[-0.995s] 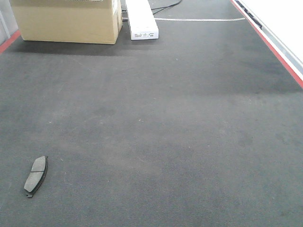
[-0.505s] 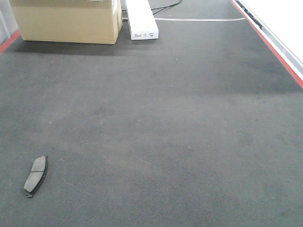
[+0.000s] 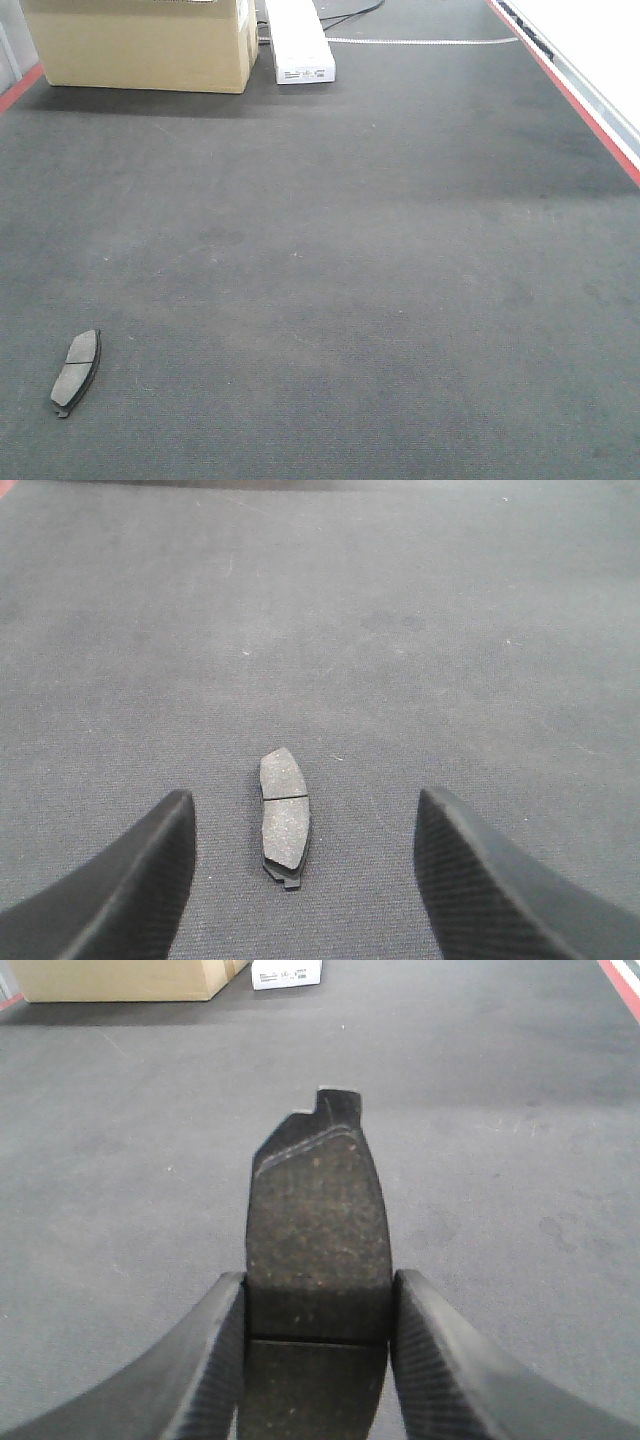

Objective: Move and align brake pads A on conveyor
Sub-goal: 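Lower the right gripper's brake pad onto the belt beside the first pad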

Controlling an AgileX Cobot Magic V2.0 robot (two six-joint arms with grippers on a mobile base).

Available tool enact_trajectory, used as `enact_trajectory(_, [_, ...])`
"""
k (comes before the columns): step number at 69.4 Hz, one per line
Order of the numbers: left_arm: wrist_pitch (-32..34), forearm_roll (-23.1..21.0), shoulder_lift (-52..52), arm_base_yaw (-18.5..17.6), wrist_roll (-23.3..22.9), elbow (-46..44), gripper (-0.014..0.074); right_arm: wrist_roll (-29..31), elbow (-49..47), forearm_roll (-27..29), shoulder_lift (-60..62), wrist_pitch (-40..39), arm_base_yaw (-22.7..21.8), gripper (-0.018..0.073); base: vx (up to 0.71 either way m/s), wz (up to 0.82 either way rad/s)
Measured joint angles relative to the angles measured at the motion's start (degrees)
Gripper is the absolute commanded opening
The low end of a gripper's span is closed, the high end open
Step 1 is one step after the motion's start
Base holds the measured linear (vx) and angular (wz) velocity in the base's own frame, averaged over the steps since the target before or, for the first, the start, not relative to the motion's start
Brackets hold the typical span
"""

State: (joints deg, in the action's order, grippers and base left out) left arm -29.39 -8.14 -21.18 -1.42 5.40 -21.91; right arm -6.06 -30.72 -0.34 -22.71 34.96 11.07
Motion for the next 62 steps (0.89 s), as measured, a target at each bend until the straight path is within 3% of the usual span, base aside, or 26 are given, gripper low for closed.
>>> enact_trajectory(28, [0.00, 0.00, 0.00, 0.00, 0.00, 0.00, 0.0443, -0.05, -13.67, -2.74, -33.63, 8.18, -0.70, 0.0010, 0.00, 0.00])
enact_trajectory(42, [0.00, 0.00, 0.00, 0.00, 0.00, 0.00, 0.0443, 0.99, -18.41, -3.42, -48.20, 8.61, -3.47, 0.0015, 0.00, 0.00])
enact_trajectory(62, [0.00, 0.00, 0.00, 0.00, 0.00, 0.00, 0.0443, 3.36, -25.41, -3.54, -64.36, 8.62, -3.97, 0.0062, 0.00, 0.00])
